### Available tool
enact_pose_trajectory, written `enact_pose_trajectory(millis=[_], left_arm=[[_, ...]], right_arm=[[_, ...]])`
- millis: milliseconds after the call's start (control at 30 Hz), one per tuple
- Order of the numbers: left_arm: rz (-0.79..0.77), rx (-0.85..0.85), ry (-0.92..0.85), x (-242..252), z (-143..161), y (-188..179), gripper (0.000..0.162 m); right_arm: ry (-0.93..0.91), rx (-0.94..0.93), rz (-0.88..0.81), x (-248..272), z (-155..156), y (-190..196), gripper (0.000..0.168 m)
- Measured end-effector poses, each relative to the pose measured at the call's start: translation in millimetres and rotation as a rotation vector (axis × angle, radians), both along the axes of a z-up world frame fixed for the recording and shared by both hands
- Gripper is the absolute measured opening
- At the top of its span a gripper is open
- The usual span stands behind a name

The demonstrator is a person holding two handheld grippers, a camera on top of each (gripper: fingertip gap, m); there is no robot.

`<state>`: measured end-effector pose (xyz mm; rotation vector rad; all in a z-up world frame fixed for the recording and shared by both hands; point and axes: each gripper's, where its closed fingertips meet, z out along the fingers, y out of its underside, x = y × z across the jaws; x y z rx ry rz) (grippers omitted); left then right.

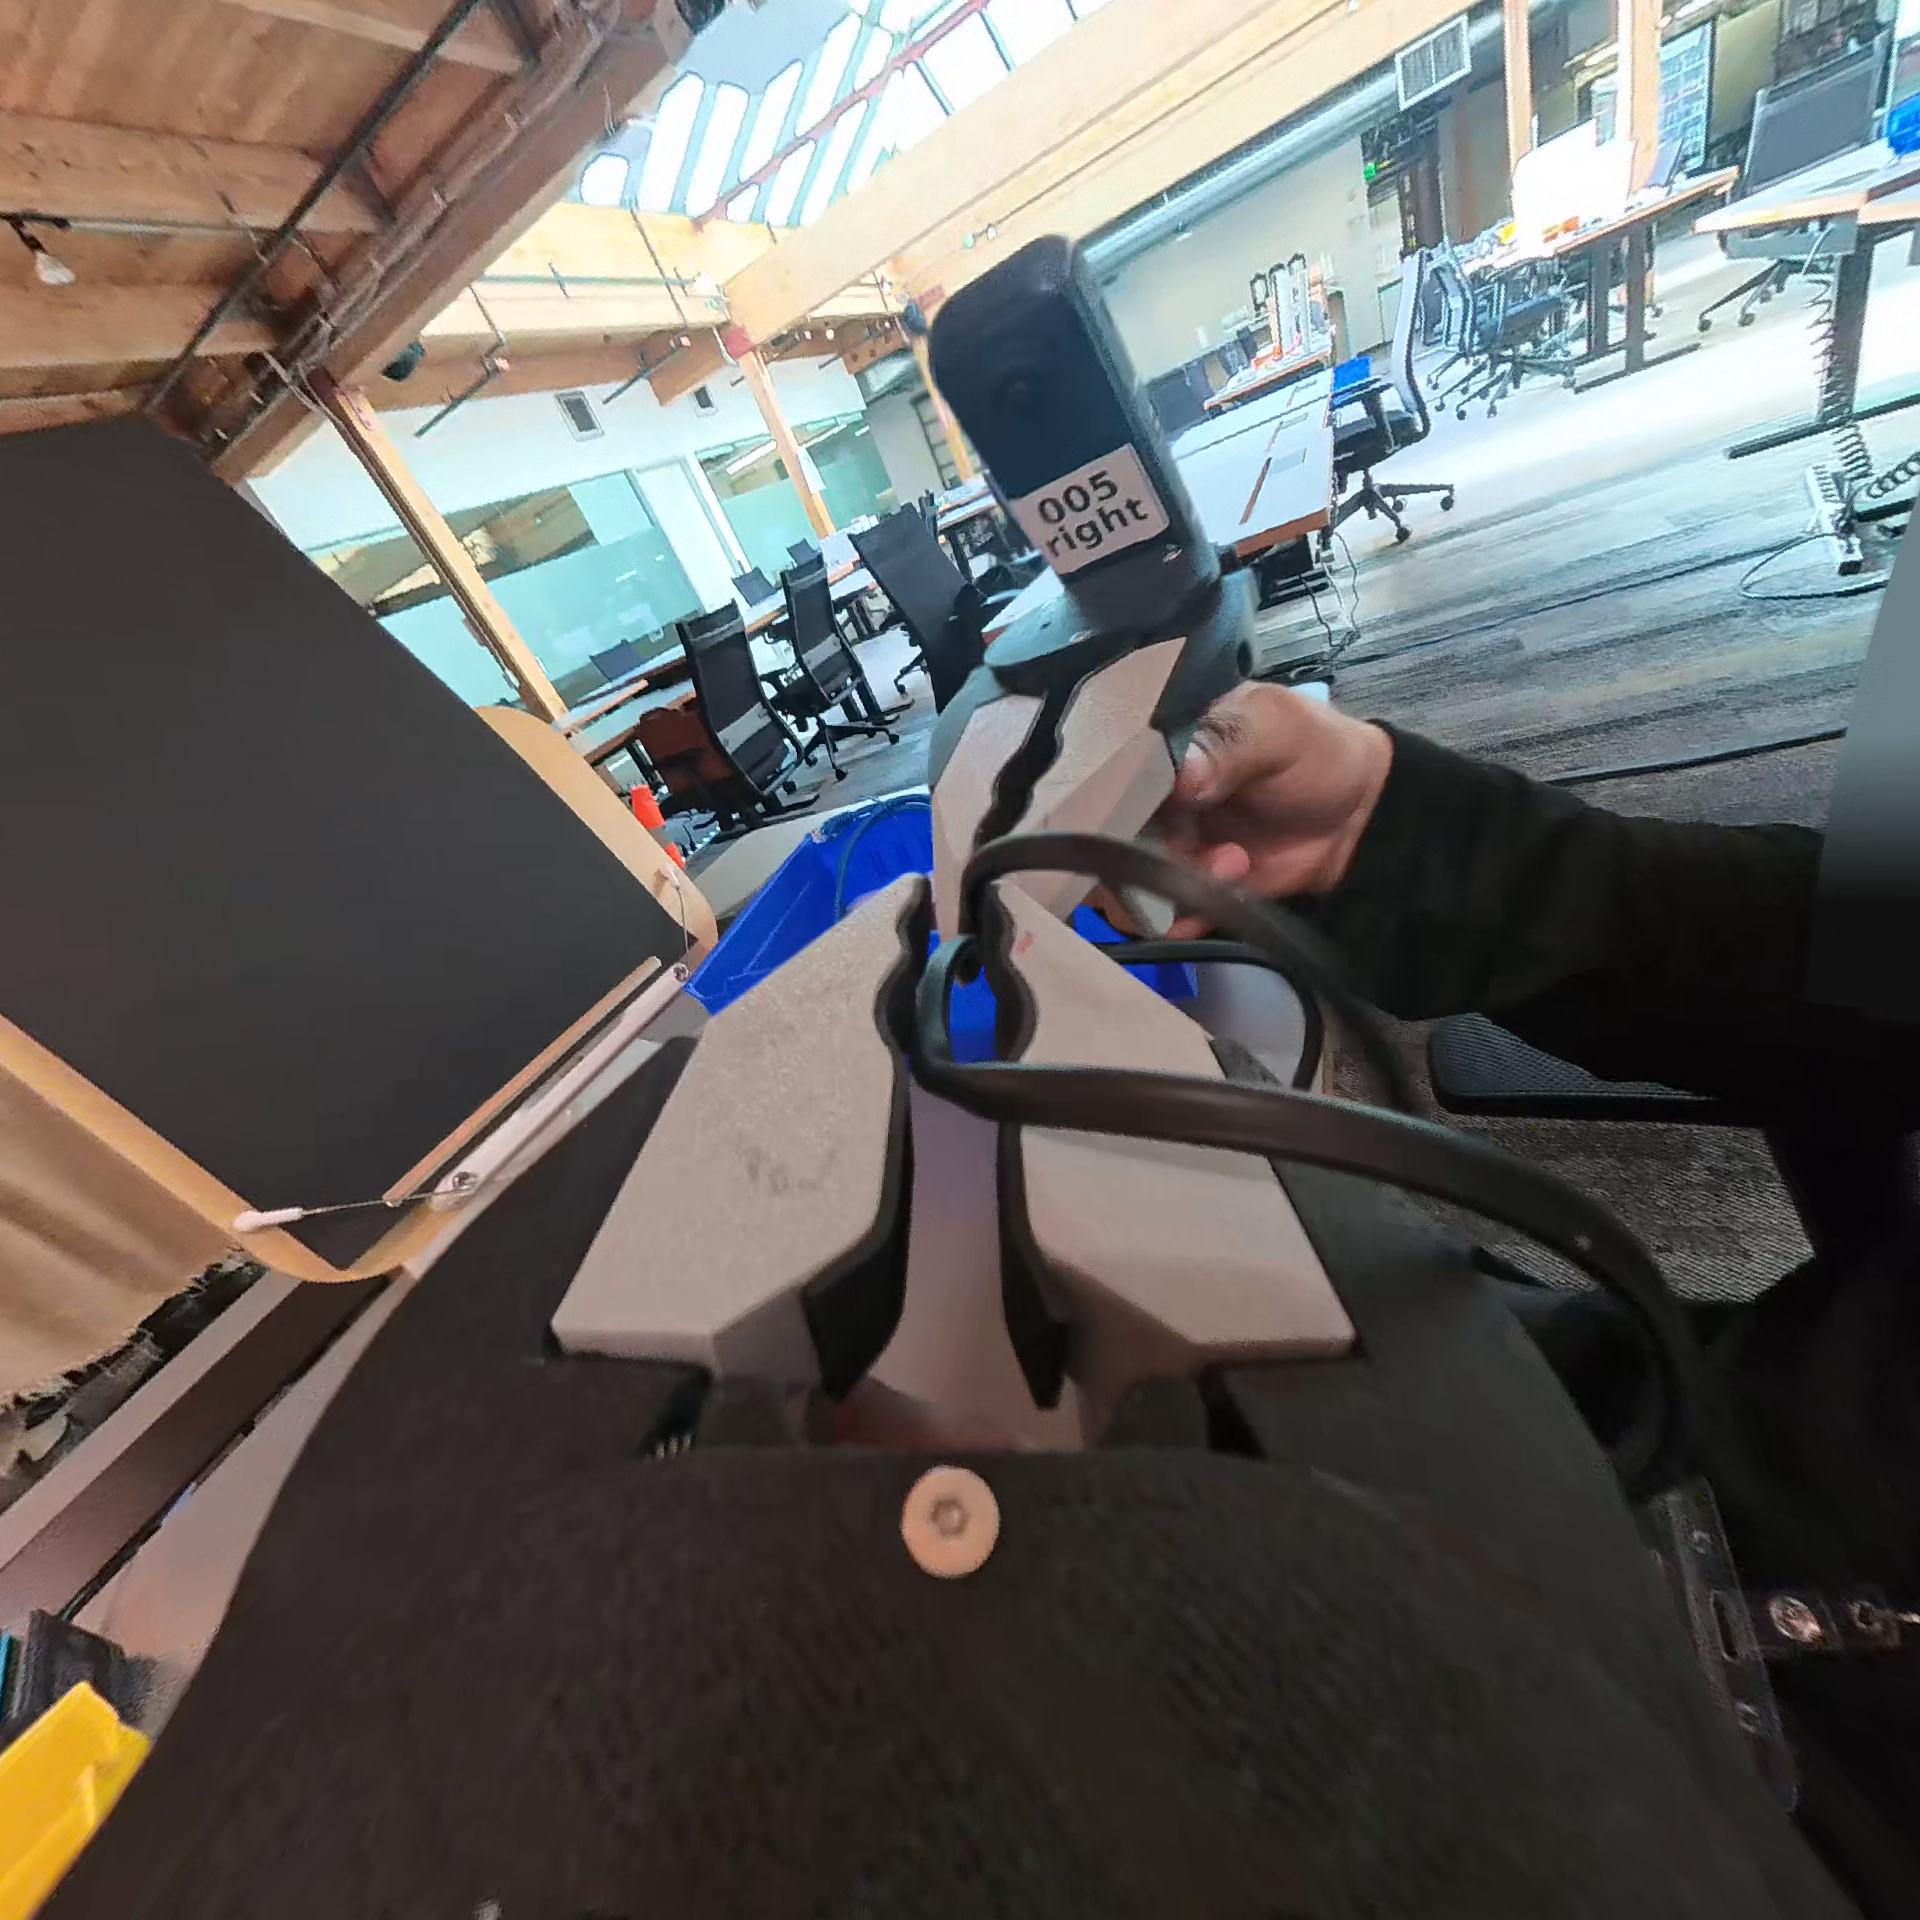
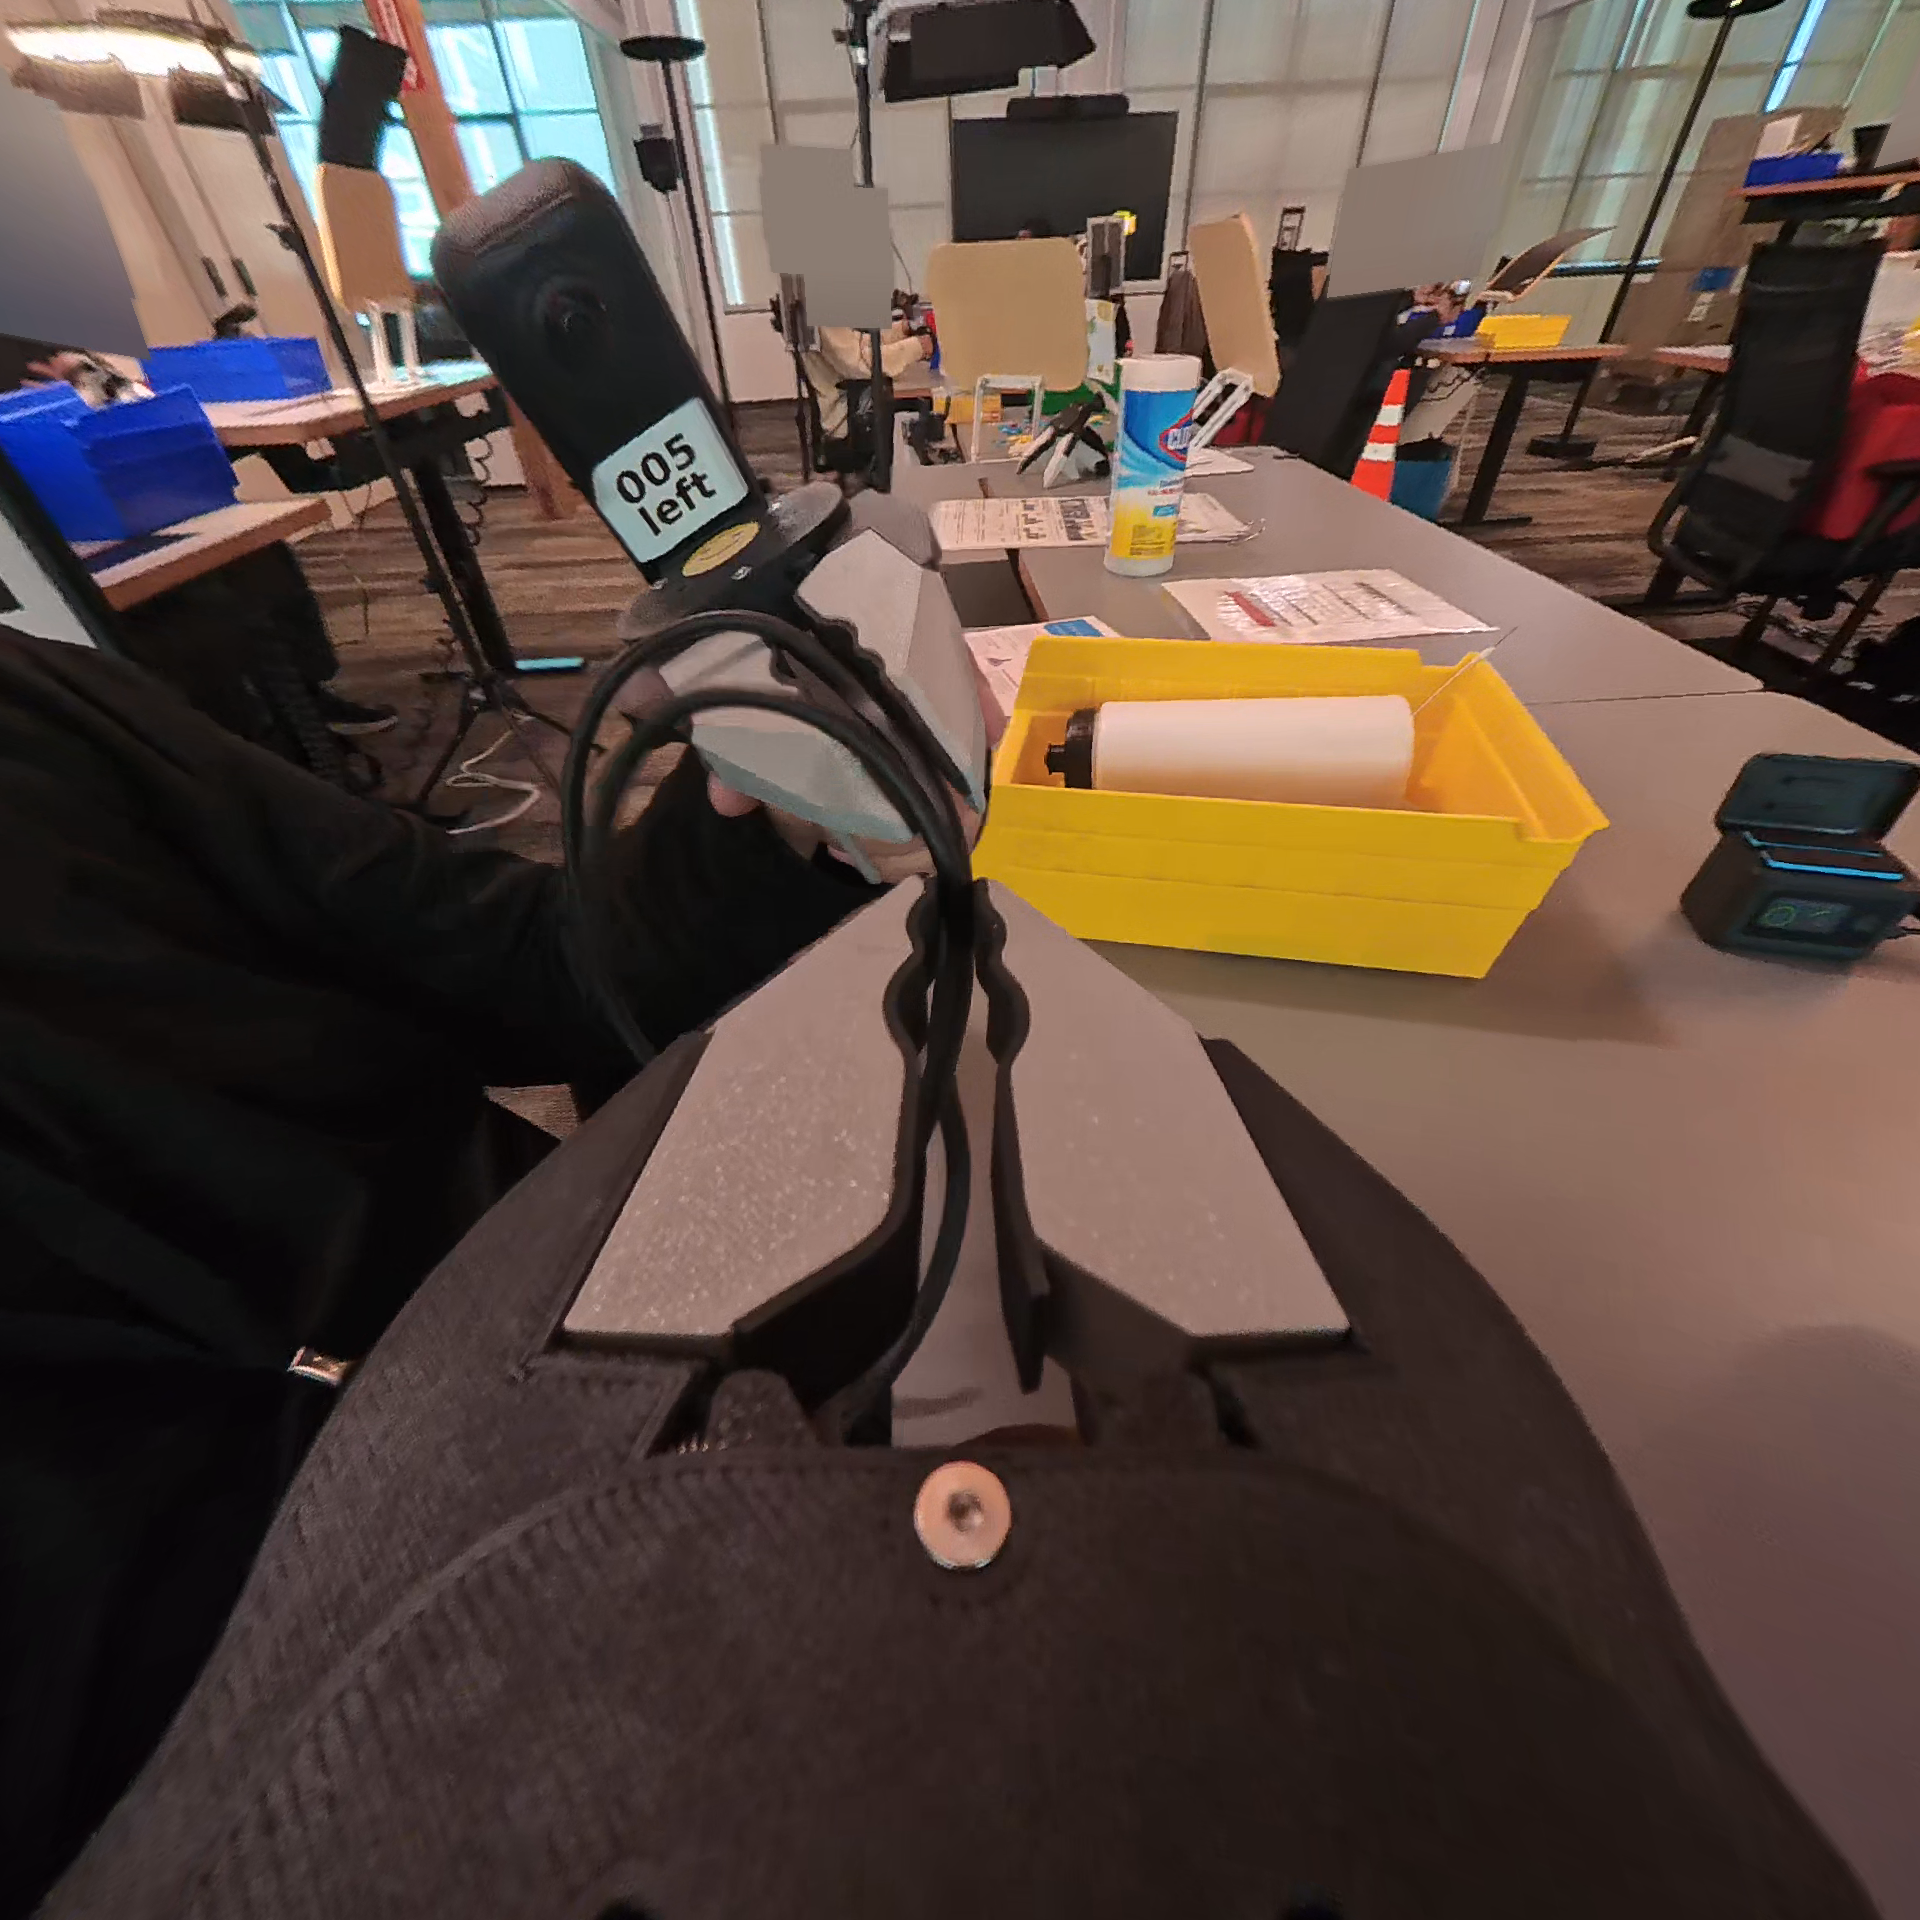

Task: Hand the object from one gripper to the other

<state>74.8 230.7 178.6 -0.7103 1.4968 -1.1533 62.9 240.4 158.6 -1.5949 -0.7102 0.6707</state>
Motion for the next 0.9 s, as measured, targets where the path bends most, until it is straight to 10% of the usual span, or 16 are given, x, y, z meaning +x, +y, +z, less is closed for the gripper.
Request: enact_pose_trajectory(millis=[33,500,667,900], left_arm=[[0.002,0.000,0.008,0.7,-1.7,0.9,0.007],[0.325,-0.024,0.147,-30.2,-14.3,96.0,0.030],[0.134,-0.132,0.090,-24.6,2.9,52.5,0.036],[0.282,0.074,0.210,12.8,-36.1,47.0,0.038]], right_arm=[[-0.014,0.006,-0.018,1.4,-0.3,1.3,0.002],[-0.390,0.231,-0.482,46.9,9.1,20.4,0.002],[-0.550,0.319,-0.573,50.8,7.9,27.2,0.002],[-0.715,0.396,-0.544,32.2,-2.1,27.6,0.003]])
